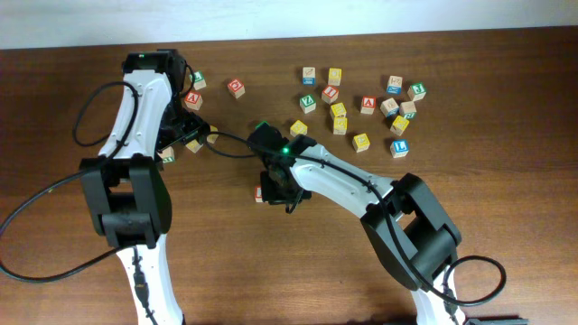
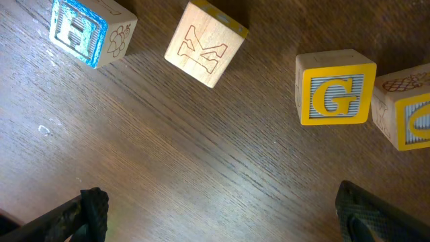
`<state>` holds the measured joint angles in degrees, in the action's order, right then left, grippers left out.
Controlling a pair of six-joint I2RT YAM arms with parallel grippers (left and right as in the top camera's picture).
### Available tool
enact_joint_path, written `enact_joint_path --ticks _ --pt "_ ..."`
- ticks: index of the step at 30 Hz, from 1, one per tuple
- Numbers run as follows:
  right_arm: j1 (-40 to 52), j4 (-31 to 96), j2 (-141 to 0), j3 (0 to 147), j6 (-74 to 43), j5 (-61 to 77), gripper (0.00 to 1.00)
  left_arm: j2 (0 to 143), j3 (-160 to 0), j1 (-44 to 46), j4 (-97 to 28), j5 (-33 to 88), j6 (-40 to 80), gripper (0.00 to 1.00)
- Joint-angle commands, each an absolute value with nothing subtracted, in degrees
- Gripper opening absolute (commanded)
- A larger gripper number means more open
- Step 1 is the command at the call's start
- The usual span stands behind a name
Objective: Spell out ICRA
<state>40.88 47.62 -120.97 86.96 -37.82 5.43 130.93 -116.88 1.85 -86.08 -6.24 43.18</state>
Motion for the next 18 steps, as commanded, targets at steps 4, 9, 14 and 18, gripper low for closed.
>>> enact_joint_path --ticks 4,9,14,18 --pt "41.6 47.7 -121.3 88.1 -38.9 5.7 0.24 129.5 -116.9 1.7 -86.0 -6.5 43.7 0.99" --pt "41.7 47.3 -121.2 88.1 -39.5 5.5 0.24 129.5 -116.9 1.7 -86.0 -6.5 43.7 0.99" --pt "41.7 46.7 -121.2 88.1 -39.3 5.5 0.24 129.5 -116.9 1.7 -86.0 -6.5 43.7 0.99" --pt "41.7 46.9 -121.3 88.1 -39.3 5.6 0.25 129.5 -116.9 1.7 -86.0 -6.5 43.7 0.99"
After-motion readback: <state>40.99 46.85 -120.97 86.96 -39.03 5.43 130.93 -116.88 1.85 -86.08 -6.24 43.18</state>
